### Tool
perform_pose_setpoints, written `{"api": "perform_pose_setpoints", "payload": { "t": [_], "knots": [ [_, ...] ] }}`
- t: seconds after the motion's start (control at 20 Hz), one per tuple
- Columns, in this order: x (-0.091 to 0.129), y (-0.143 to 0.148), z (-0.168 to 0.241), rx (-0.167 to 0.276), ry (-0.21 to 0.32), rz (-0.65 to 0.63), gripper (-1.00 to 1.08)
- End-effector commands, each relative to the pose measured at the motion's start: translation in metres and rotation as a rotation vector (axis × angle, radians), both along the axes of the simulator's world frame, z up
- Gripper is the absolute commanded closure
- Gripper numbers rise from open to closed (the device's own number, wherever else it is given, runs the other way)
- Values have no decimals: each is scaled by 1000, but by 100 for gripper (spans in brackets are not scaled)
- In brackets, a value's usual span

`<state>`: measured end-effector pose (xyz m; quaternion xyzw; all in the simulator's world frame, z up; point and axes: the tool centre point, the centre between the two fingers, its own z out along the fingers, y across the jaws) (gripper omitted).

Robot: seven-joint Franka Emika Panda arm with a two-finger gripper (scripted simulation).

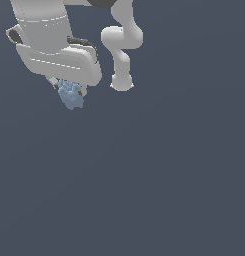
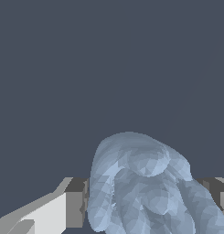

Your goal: Pick up the object and move it to a goal position.

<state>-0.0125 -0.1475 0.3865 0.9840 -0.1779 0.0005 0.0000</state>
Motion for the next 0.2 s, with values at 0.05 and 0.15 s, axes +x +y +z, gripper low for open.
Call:
{"api": "perform_pose_setpoints", "payload": {
  "t": [0.05, 0.15],
  "knots": [
    [1, 0, 2, 0, 1, 0, 108],
    [1, 0, 1, 0, 1, 0, 108]
  ]
}}
